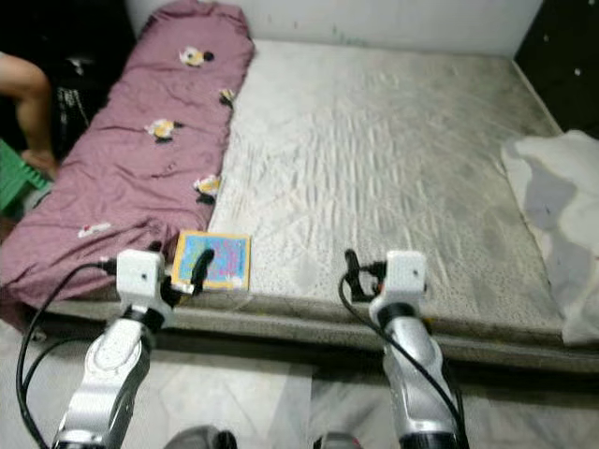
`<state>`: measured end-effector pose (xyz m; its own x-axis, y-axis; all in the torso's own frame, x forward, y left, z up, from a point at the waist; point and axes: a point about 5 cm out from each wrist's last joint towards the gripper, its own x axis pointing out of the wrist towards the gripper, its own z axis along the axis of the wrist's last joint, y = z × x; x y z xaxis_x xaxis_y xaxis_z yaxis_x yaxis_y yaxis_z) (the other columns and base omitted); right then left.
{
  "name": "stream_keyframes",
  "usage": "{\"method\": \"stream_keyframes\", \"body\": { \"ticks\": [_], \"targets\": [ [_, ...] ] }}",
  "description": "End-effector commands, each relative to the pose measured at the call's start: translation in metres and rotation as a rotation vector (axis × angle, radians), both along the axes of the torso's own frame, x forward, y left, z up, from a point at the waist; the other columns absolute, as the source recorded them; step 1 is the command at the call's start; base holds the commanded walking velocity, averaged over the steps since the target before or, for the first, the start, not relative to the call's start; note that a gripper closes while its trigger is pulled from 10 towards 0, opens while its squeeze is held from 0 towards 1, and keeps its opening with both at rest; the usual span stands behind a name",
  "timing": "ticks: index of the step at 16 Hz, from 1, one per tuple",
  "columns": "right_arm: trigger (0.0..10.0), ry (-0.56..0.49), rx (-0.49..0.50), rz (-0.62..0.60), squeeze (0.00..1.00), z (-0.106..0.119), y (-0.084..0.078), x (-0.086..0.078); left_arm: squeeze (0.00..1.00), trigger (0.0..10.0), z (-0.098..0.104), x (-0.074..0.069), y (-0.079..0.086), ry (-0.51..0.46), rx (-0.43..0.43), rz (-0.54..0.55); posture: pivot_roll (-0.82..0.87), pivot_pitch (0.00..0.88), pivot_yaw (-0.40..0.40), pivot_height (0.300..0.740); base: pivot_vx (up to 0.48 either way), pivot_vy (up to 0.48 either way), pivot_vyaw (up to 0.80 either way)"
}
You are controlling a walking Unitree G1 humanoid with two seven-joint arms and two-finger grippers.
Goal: Clean up the room
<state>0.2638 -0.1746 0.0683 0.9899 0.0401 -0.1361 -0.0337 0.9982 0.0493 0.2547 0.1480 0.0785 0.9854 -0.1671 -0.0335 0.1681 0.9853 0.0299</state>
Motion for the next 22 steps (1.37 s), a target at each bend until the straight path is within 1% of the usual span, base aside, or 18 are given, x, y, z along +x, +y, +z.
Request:
{"method": "stream_keyframes", "body": {
  "ticks": [1,11,13,16,18,22],
  "targets": [
    [10.0,-0.01,-0.001,-0.002,0.0,0.0029,0.0003,0.0007,0.0,10.0,0.0012,-0.0014,0.0023,-0.002,0.003,-0.004,-0.02,0.089,-0.001,0.74,0.292,0.0,0.0],
    [10.0,-0.008,-0.006,0.001,0.0,0.0025,0.0002,0.0018,0.0,10.0,0.0007,-0.0021,0.002,0.002,0.001,-0.008,-0.02,0.088,-0.005,0.74,0.305,0.0,0.0],
    [10.0,-0.007,-0.007,0.0,0.0,0.0021,0.0001,0.0018,0.0,10.0,0.0002,-0.0017,0.0042,-0.005,0.016,0.028,-0.02,0.088,-0.005,0.74,0.0,0.0,0.0],
    [10.0,-0.001,-0.009,0.001,0.0,0.0004,-0.0002,0.0009,0.0,10.0,-0.0034,-0.005,0.0044,0.017,0.015,0.023,-0.02,0.088,-0.003,0.74,0.0,0.0,0.0],
    [10.0,0.004,-0.009,0.002,0.0,-0.0007,0.0007,0.0005,0.0,10.0,-0.0051,-0.008,0.0014,0.024,0.002,-0.005,-0.02,0.086,-0.001,0.74,0.0,0.0,-0.74],
    [10.0,0.006,-0.007,0.0,0.0,-0.0011,0.0016,0.0007,0.0,10.0,-0.0039,-0.0054,-0.0007,0.018,-0.007,-0.023,-0.02,0.086,0.003,0.74,0.0,0.0,-0.8]
  ]
}}
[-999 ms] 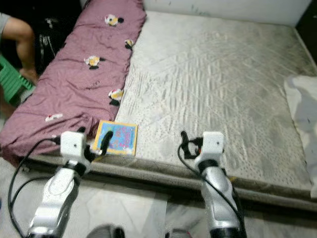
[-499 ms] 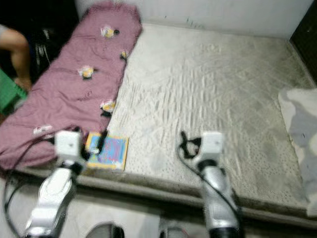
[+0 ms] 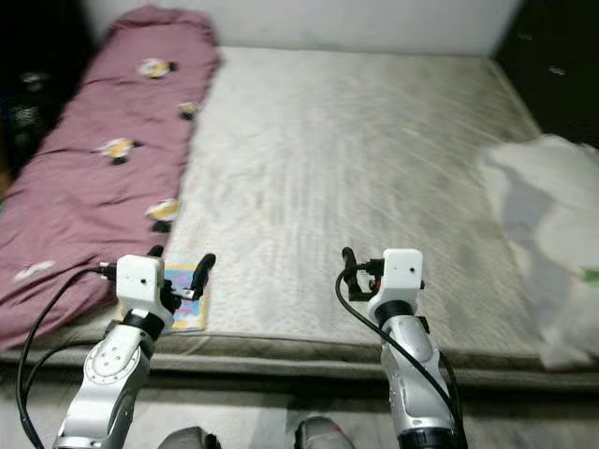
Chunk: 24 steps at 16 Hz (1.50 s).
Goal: Clean up the room
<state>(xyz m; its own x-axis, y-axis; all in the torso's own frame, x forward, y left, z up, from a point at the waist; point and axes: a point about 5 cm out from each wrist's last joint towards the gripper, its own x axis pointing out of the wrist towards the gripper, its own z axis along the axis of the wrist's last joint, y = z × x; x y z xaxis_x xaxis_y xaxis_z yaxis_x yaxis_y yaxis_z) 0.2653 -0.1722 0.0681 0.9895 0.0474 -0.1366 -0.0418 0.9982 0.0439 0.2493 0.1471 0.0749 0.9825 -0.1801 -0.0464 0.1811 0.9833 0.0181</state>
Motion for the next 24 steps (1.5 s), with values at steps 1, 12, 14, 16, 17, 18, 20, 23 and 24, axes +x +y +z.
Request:
{"method": "stream_keyframes", "body": {
  "ticks": [1,12,14,16,17,18,20,23,24],
  "targets": [
    [10.0,0.006,-0.002,-0.008,0.0,-0.0011,-0.0008,-0.0011,0.0,10.0,-0.0019,0.0007,0.0022,0.013,0.009,0.007,-0.02,0.087,0.004,0.74,0.0,0.0,-0.8],
    [10.0,0.023,-0.003,-0.004,0.0,-0.0045,-0.0009,-0.0046,0.0,10.0,-0.0051,-0.0008,0.0013,0.023,0.001,0.009,-0.03,0.095,0.0,0.74,0.0,0.287,-0.28],
    [10.0,0.02,-0.007,-0.004,0.0,-0.0037,-0.0018,-0.0027,0.0,10.0,-0.0049,-0.0002,-0.0001,0.021,-0.001,0.005,-0.03,0.096,0.0,0.74,0.0,0.426,0.0],
    [10.0,0.018,-0.009,-0.002,0.0,-0.003,-0.0022,-0.0016,0.0,10.0,-0.005,-0.0001,-0.0006,0.021,-0.001,0.004,-0.03,0.096,-0.001,0.74,0.0,0.422,0.0],
    [10.0,0.018,-0.011,-0.001,0.0,-0.003,-0.0023,-0.0015,0.0,10.0,-0.005,-0.0001,-0.0008,0.021,-0.002,0.005,-0.03,0.097,-0.002,0.74,0.0,0.42,0.0],
    [10.0,0.02,-0.012,0.0,0.0,-0.0033,-0.0024,-0.0017,0.0,10.0,-0.0054,-0.0002,-0.0009,0.022,-0.002,0.005,-0.03,0.097,-0.002,0.74,0.0,0.42,0.0],
    [10.0,0.024,-0.012,0.0,0.0,-0.0042,-0.0021,-0.0022,0.0,10.0,-0.0053,0.0,-0.0012,0.022,-0.001,0.006,-0.03,0.097,0.0,0.74,0.0,0.424,0.0],
    [10.0,0.026,-0.011,0.0,0.0,-0.0046,-0.0012,-0.0028,0.0,10.0,-0.0049,0.0009,-0.0012,0.02,-0.001,0.004,-0.03,0.096,0.003,0.74,0.0,0.417,0.0],
    [10.0,0.026,-0.011,0.001,0.0,-0.0048,-0.0011,-0.0029,0.0,10.0,-0.0048,0.0013,-0.0015,0.02,0.0,0.002,-0.03,0.095,0.002,0.74,0.0,0.405,0.0]
  ]
}}
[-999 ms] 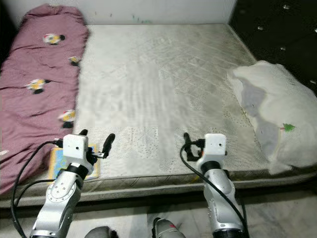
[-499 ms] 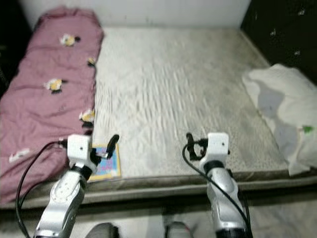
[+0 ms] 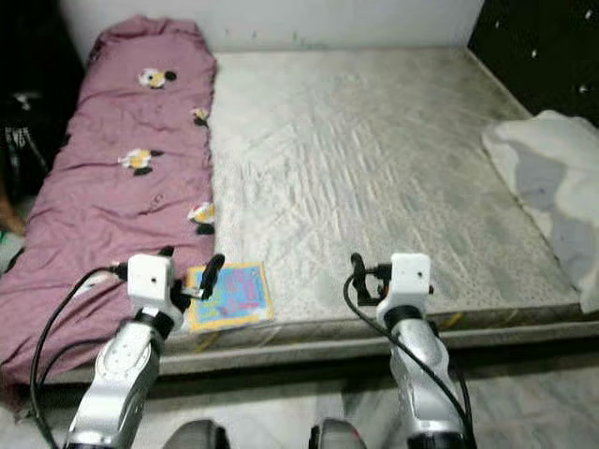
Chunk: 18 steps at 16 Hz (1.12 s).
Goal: Clean up the room
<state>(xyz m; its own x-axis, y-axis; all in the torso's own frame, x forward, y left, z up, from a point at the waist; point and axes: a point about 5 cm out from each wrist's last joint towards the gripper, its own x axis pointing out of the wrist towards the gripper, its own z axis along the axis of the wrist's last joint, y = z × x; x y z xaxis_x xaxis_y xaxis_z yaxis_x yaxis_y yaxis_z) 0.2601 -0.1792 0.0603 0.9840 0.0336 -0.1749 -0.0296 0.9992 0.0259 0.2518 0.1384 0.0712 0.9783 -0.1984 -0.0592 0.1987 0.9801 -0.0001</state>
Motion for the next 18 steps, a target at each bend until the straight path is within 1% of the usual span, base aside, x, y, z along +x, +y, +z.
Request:
{"method": "stream_keyframes", "body": {
  "ticks": [1,4,9,11,14,18],
  "targets": [
    [10.0,-0.011,0.008,0.013,0.0,0.0029,0.0061,0.0021,0.0,10.0,-0.0007,-0.0009,0.007,0.001,0.015,0.02,-0.03,0.096,0.002,0.74,0.0,0.405,0.0],
    [10.0,-0.011,0.011,0.016,0.0,0.0024,0.0063,0.0018,0.0,10.0,0.0009,-0.0026,0.006,-0.012,0.02,0.018,-0.03,0.096,0.002,0.74,0.0,0.0,0.0],
    [10.0,-0.006,0.016,0.031,0.0,0.0013,0.01,0.0019,0.0,10.0,-0.0003,-0.0053,0.0086,-0.004,0.016,0.025,-0.01,0.099,-0.007,0.74,0.0,0.0,0.0],
    [10.0,-0.005,0.014,0.033,0.0,0.0013,0.009,0.0029,0.0,10.0,-0.0008,-0.0064,0.0086,-0.003,0.014,0.031,-0.01,0.097,-0.009,0.74,0.0,0.0,0.0],
    [10.0,-0.009,0.012,0.035,0.0,0.0024,0.0094,0.0041,0.0,10.0,0.0019,-0.0064,0.0055,-0.021,-0.001,-0.012,-0.02,0.095,-0.008,0.74,0.0,0.0,0.0],
    [10.0,-0.006,0.011,0.033,0.0,0.0015,0.0085,0.0026,0.0,10.0,0.0021,-0.0066,0.0052,-0.02,-0.008,-0.026,-0.02,0.095,-0.006,0.74,0.302,0.0,0.0]
  ]
}}
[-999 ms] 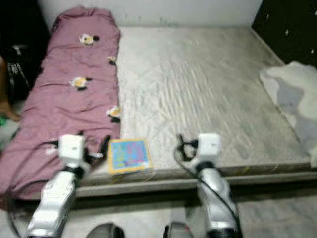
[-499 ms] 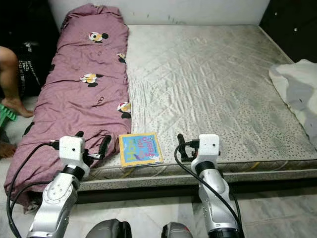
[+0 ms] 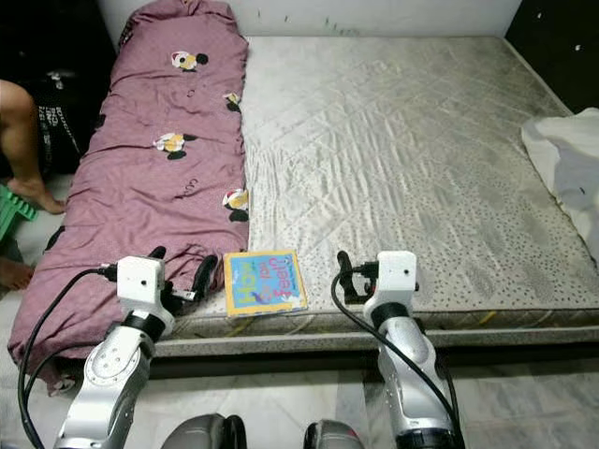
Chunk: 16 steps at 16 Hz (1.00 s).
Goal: Clean up the room
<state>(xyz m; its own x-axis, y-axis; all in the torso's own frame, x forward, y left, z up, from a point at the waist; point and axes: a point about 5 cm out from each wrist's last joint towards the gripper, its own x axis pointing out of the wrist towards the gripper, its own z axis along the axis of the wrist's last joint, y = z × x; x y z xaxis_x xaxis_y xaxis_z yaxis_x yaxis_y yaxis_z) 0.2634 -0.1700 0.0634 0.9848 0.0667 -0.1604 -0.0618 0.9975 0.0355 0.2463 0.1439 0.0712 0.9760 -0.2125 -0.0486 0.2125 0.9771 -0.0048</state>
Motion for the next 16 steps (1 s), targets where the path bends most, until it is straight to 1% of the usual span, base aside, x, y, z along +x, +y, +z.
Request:
{"method": "stream_keyframes", "body": {
  "ticks": [1,8,10,16],
  "targets": [
    [10.0,0.008,0.001,0.001,0.0,-0.0017,-0.0005,-0.0007,0.0,10.0,0.0017,-0.0013,-0.0002,-0.009,-0.003,-0.014,-0.02,0.096,-0.005,0.74,0.364,0.0,0.0],
    [10.0,0.008,-0.003,-0.002,0.0,-0.002,-0.0008,-0.0015,0.0,10.0,0.0015,-0.0029,0.0,-0.005,-0.001,-0.013,-0.02,0.1,-0.004,0.74,0.35,0.0,0.0],
    [10.0,0.009,-0.004,-0.003,0.0,-0.0023,-0.0009,-0.0019,0.0,10.0,0.0015,-0.0023,0.0014,-0.009,0.011,0.019,-0.02,0.1,-0.004,0.74,0.0,0.0,0.0],
    [10.0,0.013,-0.004,-0.004,0.0,-0.0037,-0.0012,-0.0019,0.0,10.0,-0.0029,-0.0014,0.005,0.029,0.014,0.068,-0.01,0.098,-0.004,0.74,0.0,0.0,0.0]
  ]
}}
